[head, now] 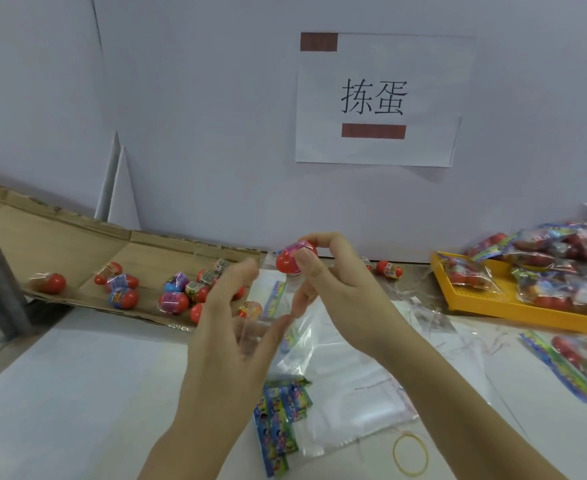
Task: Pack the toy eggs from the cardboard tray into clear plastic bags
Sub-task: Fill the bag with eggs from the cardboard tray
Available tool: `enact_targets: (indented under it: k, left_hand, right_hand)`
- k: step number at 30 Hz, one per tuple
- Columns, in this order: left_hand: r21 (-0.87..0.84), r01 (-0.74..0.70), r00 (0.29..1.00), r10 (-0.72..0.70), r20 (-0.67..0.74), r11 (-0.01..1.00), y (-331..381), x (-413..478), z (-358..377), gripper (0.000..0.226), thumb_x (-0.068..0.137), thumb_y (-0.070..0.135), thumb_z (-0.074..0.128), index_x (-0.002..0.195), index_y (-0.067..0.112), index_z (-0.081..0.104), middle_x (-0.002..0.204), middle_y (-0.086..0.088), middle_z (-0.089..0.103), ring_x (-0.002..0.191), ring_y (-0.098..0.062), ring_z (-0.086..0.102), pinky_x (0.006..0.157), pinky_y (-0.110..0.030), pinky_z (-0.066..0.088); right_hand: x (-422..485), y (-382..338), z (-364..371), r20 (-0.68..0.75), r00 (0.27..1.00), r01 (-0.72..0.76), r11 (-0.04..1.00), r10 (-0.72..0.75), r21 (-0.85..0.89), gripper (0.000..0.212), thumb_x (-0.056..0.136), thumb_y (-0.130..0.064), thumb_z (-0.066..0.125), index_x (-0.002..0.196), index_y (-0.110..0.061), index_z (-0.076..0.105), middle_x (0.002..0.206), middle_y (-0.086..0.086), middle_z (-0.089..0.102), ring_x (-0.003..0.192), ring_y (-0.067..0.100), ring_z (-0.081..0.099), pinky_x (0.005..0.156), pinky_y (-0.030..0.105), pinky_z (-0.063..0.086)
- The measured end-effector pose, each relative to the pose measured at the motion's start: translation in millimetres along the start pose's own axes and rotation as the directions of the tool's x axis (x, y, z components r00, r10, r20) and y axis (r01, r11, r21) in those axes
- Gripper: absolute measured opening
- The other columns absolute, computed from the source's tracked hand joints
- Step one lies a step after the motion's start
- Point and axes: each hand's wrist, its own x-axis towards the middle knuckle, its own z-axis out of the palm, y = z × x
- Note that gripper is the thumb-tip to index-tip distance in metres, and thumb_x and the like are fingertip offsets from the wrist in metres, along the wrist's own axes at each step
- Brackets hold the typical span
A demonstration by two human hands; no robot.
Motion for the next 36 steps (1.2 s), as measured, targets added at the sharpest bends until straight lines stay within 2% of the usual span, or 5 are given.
enact_targets:
  k: [9,16,25,30,36]
  left_hand:
    - [0.186,-0.038,0.998,0.028,0.058,0.982,1,2,-5,0.037,0.081,0.043,0.066,0.114,0.051,0.052,0.142,0.024,0.039,0.094,0.007,0.059,0.072,-0.001,0.044]
    - [0.084,0.032,0.999,-0.035,0.039,0.996,2,6,-6,0.008,0.079,0.048,0.062,0.086,0.044,0.061,0.133,0.020,0.055,0.079,0.003,0.068,0.067,-0.024,0.059]
    - [-0.352,0.283,0.953,-0.304,-0.005,0.892,9,9,-3,0.045,0.059,0.035,0.082,0.100,0.039,0.067,0.102,0.005,0.067,0.079,-0.054,0.061,0.067,-0.047,0.061]
    - [-0.504,0.479,0.864,-0.486,0.127,0.719,6,15,-10,0.097,0.043,0.024,0.095,0.129,0.039,0.052,0.115,0.003,0.072,0.092,-0.028,0.072,0.077,-0.036,0.058]
    - [-0.381,0.638,0.770,-0.544,0.334,0.669,9,15,-12,0.063,0.051,0.033,0.081,0.109,0.015,0.070,0.088,-0.012,0.076,0.072,-0.024,0.074,0.060,-0.023,0.058]
  right_hand:
    - [1,1,-11,0.174,0.985,-0.003,1.000,0.007,-0.018,0.018,0.096,-0.029,0.054,0.114,-0.024,0.052,0.072,-0.006,0.071,0.081,0.012,0.067,0.094,0.039,0.047]
    - [0,1,-17,0.227,0.974,0.040,0.982,0.003,-0.185,0.009,0.094,-0.042,0.050,0.102,-0.042,0.053,0.075,-0.009,0.069,0.074,0.000,0.063,0.080,0.030,0.048]
    - [2,7,-13,0.174,0.985,0.051,0.985,-0.022,-0.163,0.017,0.097,-0.030,0.053,0.112,-0.023,0.058,0.074,-0.004,0.070,0.068,0.011,0.065,0.081,0.041,0.054]
    - [4,5,-13,0.120,0.990,0.062,0.995,-0.071,0.076,0.014,0.096,-0.018,0.053,0.108,-0.016,0.058,0.081,0.007,0.072,0.067,0.013,0.066,0.066,0.023,0.053]
    - [4,2,-16,0.049,0.994,0.086,0.987,-0.093,0.133,0.012,0.096,-0.018,0.052,0.104,-0.025,0.057,0.073,-0.002,0.072,0.066,0.011,0.065,0.064,0.018,0.051]
